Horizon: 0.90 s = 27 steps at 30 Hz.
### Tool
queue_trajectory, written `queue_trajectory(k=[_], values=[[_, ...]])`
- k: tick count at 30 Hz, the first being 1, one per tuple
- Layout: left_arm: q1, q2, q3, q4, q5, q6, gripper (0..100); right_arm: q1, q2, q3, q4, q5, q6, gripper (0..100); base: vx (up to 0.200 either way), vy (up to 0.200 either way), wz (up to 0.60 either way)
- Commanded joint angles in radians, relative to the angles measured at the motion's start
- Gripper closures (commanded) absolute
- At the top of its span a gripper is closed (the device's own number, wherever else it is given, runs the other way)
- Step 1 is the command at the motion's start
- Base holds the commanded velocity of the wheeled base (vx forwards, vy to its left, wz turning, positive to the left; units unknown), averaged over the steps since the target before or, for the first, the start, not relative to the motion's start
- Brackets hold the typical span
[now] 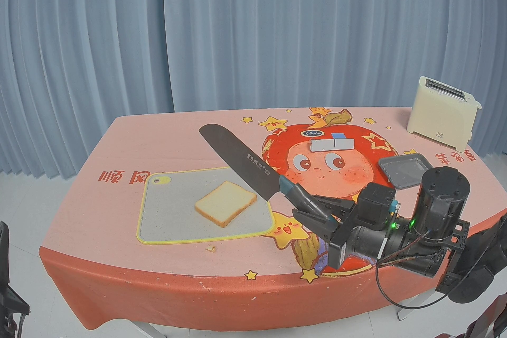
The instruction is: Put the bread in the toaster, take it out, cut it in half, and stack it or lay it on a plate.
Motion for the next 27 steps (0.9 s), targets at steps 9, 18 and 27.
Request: queue_trajectory(k=[9, 18, 27], values=[[-0.013, 0.612, -0.063, -0.370, -0.062, 0.061, 100, 0.003, 0.027, 0.000, -0.002, -0.018, -0.005, 100, 0.000, 0.000, 0.00], [-0.103, 0.804, -0.293, -0.379, -0.064, 0.057, 100, 0.003, 0.027, 0.002, 0.000, -0.018, -0.005, 100, 0.000, 0.000, 0.00], [-0.148, 0.859, -0.408, -0.273, -0.064, 0.058, 100, 0.003, 0.025, 0.002, 0.007, -0.018, -0.005, 100, 0.000, 0.000, 0.00]])
